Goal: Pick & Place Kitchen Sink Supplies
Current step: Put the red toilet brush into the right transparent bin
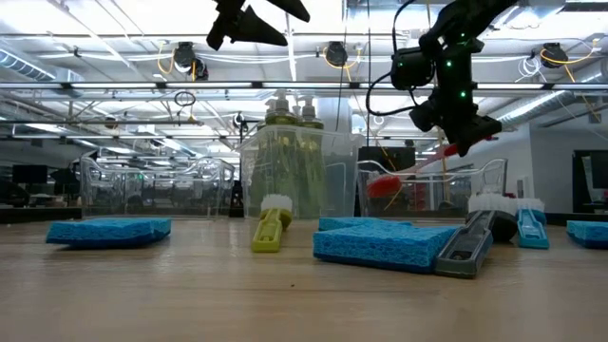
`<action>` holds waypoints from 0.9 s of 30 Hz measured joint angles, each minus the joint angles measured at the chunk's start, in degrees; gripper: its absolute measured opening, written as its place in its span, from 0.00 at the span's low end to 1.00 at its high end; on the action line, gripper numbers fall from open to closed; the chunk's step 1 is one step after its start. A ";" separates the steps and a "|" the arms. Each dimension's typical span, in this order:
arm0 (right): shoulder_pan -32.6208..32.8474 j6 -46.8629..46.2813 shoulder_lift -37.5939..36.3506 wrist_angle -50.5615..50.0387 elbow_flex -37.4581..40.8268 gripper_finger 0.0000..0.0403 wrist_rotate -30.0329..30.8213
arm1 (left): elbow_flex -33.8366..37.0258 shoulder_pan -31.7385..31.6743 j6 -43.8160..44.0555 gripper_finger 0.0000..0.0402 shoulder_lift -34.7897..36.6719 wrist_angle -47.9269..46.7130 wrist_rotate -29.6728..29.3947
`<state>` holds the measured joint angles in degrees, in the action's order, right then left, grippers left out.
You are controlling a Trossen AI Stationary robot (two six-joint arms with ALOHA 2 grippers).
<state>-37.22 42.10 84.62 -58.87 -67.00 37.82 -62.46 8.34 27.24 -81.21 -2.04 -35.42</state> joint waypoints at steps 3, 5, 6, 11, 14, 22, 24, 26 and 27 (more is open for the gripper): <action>-0.51 0.14 0.00 1.03 0.00 0.18 -2.11 | 0.00 -0.02 -0.02 0.63 0.00 0.00 0.00; -0.63 0.25 0.00 2.10 0.00 0.20 -2.03 | 0.00 -0.02 -0.02 0.63 0.00 0.00 0.00; -0.65 0.50 0.00 2.31 0.00 0.20 -2.07 | 0.00 -0.02 0.00 0.63 0.00 0.00 0.00; -0.65 0.63 0.00 2.93 0.00 0.19 -3.62 | 0.00 -0.02 0.01 0.63 0.00 0.02 0.00; -0.65 0.63 0.00 2.93 0.00 0.21 -6.50 | 0.00 -0.02 0.09 0.63 0.00 0.02 0.00; -0.65 0.20 0.02 3.99 0.00 0.23 -8.17 | 0.00 -0.02 0.24 0.63 0.00 0.02 0.00; -0.65 0.43 0.02 4.34 0.00 0.23 -8.36 | 0.00 -0.02 0.23 0.63 0.00 0.02 0.00; -0.65 0.47 0.02 4.71 0.00 0.24 -9.45 | 0.00 -0.02 0.22 0.63 -0.02 0.02 0.00; -0.65 0.49 0.02 4.78 0.00 0.24 -9.99 | 0.00 -0.02 0.22 0.63 0.00 0.02 0.00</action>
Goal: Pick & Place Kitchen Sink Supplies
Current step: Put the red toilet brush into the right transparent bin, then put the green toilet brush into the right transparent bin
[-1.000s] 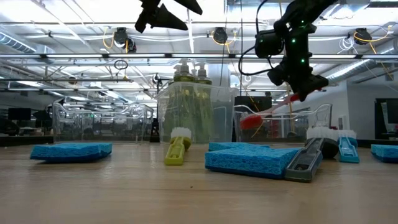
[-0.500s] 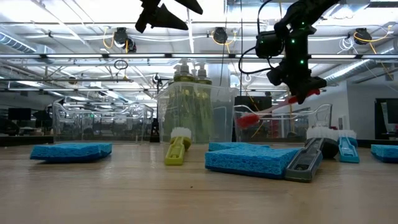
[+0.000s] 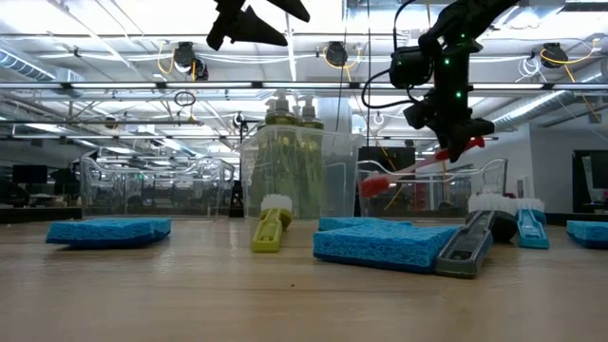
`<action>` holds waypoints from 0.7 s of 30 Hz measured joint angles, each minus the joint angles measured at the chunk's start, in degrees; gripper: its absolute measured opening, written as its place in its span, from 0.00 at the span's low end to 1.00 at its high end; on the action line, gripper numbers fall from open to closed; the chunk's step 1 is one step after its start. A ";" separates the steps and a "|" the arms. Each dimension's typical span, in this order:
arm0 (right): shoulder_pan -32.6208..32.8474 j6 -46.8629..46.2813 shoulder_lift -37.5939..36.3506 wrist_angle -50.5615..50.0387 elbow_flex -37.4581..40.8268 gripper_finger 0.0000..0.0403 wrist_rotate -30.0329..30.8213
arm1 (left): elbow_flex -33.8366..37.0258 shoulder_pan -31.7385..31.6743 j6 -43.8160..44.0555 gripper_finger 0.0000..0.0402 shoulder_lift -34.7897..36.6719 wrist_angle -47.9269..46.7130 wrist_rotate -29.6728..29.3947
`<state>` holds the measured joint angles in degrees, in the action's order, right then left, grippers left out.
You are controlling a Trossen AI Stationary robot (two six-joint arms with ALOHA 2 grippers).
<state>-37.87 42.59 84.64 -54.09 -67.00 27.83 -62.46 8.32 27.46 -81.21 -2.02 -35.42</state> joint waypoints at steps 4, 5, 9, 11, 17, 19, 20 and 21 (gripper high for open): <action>0.00 0.11 0.01 0.13 0.00 0.27 -1.14 | 0.00 0.00 0.01 0.63 -0.01 0.00 0.99; 0.00 0.13 0.02 0.18 0.00 0.27 -1.17 | 0.00 0.00 0.01 0.63 -0.01 0.00 1.36; 0.00 0.26 0.04 0.18 0.00 0.30 -1.17 | 0.00 0.02 0.00 0.63 -0.02 0.00 2.93; 0.00 0.31 0.04 0.16 0.00 0.31 -1.17 | 0.00 0.01 0.02 0.63 -0.02 0.01 2.97; 0.02 -0.42 0.04 0.16 0.00 0.35 -0.42 | 0.00 0.01 0.02 0.63 -0.02 0.02 2.97; 0.11 -1.63 -0.34 0.05 0.00 0.36 1.96 | 0.00 0.01 0.02 0.63 -0.02 0.02 2.97; 0.16 -2.22 -0.78 0.27 0.00 0.37 3.15 | 0.00 0.00 0.02 0.63 -0.02 0.02 2.97; 0.46 -2.77 -1.27 0.76 -0.02 0.37 4.36 | 0.00 0.00 0.01 0.63 -0.02 0.02 2.97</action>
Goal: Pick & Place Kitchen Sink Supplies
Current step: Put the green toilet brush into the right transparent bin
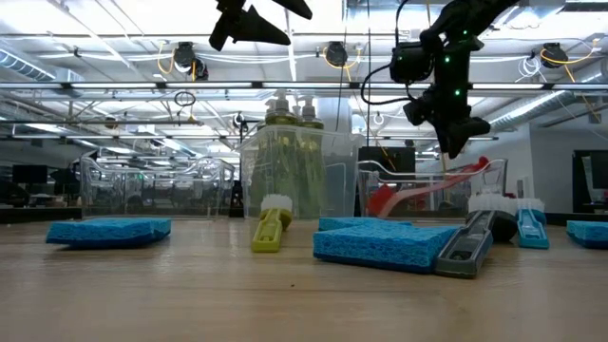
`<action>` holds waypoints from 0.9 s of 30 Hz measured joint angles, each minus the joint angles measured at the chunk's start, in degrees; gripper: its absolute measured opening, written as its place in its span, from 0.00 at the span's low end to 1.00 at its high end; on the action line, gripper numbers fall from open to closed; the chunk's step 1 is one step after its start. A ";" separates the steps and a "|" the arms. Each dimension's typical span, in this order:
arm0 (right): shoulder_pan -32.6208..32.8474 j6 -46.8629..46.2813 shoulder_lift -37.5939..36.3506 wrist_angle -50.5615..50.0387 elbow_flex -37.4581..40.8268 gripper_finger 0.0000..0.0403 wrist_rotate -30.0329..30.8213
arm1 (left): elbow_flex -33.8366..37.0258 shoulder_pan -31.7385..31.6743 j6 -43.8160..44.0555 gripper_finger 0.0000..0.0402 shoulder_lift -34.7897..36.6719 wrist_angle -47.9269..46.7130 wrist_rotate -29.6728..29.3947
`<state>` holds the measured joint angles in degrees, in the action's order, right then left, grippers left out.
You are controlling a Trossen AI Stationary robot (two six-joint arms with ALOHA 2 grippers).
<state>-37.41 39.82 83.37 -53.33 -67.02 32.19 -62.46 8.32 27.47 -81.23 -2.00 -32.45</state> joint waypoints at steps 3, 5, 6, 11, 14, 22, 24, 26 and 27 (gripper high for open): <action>0.89 -0.30 -2.16 0.21 0.01 0.39 2.35 | 0.00 0.01 0.00 0.63 0.00 0.00 0.00; 1.87 -0.39 -4.49 0.97 0.00 0.40 2.52 | 0.00 0.00 0.02 0.63 0.00 0.00 0.00; 2.41 -0.89 -5.74 1.15 0.00 0.40 2.47 | 0.00 0.00 0.01 0.63 0.00 0.00 0.00; 6.12 -7.90 -12.72 0.86 0.00 0.40 2.21 | 0.00 0.00 0.02 0.63 0.00 -0.01 0.03; 9.20 -15.96 -16.94 0.31 0.00 0.41 2.02 | 0.00 0.00 0.26 0.63 0.00 0.00 1.31; 17.44 -36.92 -26.30 -1.77 0.00 0.41 -11.05 | 0.00 0.03 0.32 0.63 0.00 -0.04 4.91; 19.15 -42.99 -27.78 -2.02 0.00 0.40 -15.66 | 0.00 0.07 0.34 0.63 0.00 -0.02 5.08; 20.85 -48.15 -28.81 -2.43 0.00 0.41 -19.34 | 0.00 0.10 0.03 0.63 0.00 -0.04 5.23; 21.77 -50.19 -29.20 -2.81 0.00 0.41 -21.11 | 0.00 0.20 0.02 0.63 0.00 -0.04 5.32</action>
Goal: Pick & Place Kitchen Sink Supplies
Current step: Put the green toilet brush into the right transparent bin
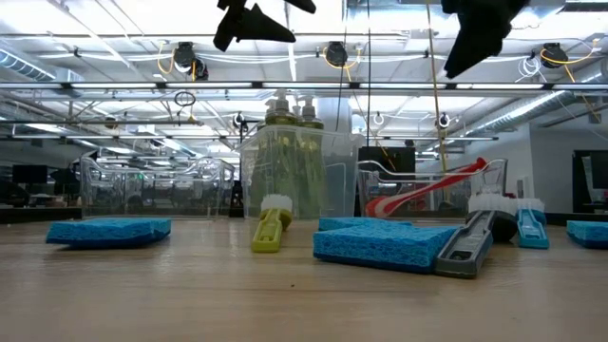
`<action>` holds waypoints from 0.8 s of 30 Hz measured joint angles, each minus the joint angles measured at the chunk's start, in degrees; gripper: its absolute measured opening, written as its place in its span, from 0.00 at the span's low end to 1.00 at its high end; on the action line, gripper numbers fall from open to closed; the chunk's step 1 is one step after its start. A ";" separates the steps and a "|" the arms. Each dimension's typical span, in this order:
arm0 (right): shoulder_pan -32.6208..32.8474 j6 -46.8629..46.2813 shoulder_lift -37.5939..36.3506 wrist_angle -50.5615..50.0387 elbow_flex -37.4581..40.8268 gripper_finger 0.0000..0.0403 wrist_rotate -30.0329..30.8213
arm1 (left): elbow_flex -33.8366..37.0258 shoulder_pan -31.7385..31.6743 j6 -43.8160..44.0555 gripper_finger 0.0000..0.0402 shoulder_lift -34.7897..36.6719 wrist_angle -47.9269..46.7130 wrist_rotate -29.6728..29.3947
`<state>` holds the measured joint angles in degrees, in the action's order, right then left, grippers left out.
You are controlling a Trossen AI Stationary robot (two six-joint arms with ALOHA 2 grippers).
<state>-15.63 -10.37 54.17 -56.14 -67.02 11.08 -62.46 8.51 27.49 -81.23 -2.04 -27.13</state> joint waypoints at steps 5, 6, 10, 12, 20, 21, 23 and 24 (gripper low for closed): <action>4.83 -6.50 -1.20 -1.60 0.00 0.42 -4.85 | 0.00 0.67 0.00 0.63 0.00 -1.47 0.16; 5.81 -7.28 -1.35 -1.98 0.00 0.42 -5.63 | 0.00 0.88 0.13 0.63 0.00 -2.01 0.16; 9.55 -9.40 -2.00 -4.48 0.00 0.42 -9.17 | 0.00 2.16 1.60 0.63 0.00 -3.45 0.17; 11.52 -9.53 -2.64 -5.16 0.26 0.42 -10.94 | 0.00 2.93 1.54 0.63 0.00 -3.75 0.16; 17.87 -8.48 -12.09 4.24 9.73 0.41 -11.38 | 0.00 5.27 1.80 0.63 0.00 -4.26 0.19; 18.24 -8.62 -13.88 6.43 11.51 0.41 -11.39 | 0.00 5.49 2.18 0.63 0.00 -4.25 0.18; 18.79 -9.08 -17.55 10.27 14.85 0.41 -11.37 | 0.00 5.67 3.10 0.63 0.00 -4.20 0.18; 18.95 -9.48 -19.40 11.97 16.51 0.41 -11.37 | 0.00 5.72 3.65 0.63 0.00 -4.09 0.17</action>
<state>3.32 -19.85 34.77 -44.16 -50.51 -0.30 -62.46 14.23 31.14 -81.23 -6.13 -26.96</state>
